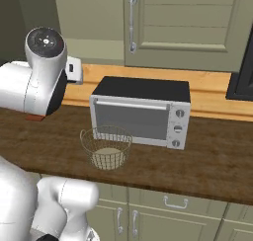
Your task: Open the cabinet, pick up the bread from the cabinet and place it in the basket. Then move the basket to the dining counter.
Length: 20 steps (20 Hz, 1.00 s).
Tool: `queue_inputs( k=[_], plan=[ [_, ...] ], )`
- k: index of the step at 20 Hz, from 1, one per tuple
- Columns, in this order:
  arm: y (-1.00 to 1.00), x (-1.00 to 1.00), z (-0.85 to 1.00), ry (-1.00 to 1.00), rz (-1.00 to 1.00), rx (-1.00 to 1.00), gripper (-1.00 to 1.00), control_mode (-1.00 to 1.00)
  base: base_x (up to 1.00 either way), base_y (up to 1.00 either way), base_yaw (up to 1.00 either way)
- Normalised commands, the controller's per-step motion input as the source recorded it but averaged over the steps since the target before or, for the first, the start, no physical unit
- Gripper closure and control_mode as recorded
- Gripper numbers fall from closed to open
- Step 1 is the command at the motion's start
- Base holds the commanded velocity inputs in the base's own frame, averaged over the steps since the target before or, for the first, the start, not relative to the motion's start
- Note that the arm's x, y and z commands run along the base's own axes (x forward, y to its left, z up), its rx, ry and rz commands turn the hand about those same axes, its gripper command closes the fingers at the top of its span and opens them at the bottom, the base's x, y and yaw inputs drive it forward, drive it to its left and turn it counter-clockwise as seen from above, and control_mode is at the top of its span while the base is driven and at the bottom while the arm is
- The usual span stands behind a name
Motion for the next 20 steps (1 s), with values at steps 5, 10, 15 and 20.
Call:
queue_inputs(
  k=[5,10,15,20],
  plan=[
    [-0.67,0.06,0.28,-0.10,-0.23,-0.07,-1.00,-1.00,0.00,0.00,0.00],
    [-0.51,0.03,0.43,0.00,-0.29,-0.01,-1.00,-1.00,0.00,0.00,0.00],
    [-0.45,0.04,0.15,0.00,-0.23,0.00,-1.00,-1.00,0.00,0.00,0.00],
    [-0.24,0.27,0.00,0.00,-0.15,-0.06,-1.00,-1.00,0.00,0.00,0.00]
  ],
)
